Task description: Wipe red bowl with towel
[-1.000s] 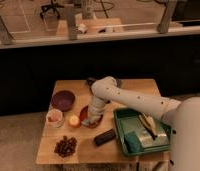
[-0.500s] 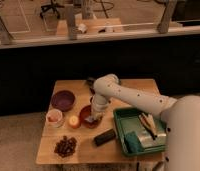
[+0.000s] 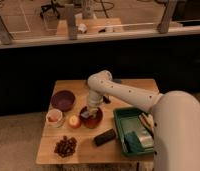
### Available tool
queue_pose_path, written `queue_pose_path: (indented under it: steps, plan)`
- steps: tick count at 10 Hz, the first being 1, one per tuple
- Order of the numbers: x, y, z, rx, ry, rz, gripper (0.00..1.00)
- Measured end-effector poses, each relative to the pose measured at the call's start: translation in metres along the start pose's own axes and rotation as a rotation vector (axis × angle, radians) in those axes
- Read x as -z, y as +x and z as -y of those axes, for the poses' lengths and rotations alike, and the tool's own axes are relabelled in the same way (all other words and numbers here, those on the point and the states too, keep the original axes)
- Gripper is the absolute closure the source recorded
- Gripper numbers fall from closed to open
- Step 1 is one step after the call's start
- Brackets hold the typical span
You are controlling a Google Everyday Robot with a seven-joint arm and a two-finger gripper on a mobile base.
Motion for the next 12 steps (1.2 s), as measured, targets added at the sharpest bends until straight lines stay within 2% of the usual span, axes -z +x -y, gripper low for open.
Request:
queue_pose_path:
  steps: [2,4,6,8,12]
  plan:
    - [0.004,-0.014,-0.005,0.022,0.007,0.01,1.0]
    - [0.004,-0.027,-0.021,0.049,0.006,0.023,1.0]
    - [0.003,-0.042,-0.047,0.081,-0.013,0.035,1.0]
    - [0.002,-0.046,-0.06,0.093,-0.03,0.038,1.0]
    - [0.011,-0.011,-0.067,0.054,-0.035,0.006,1.0]
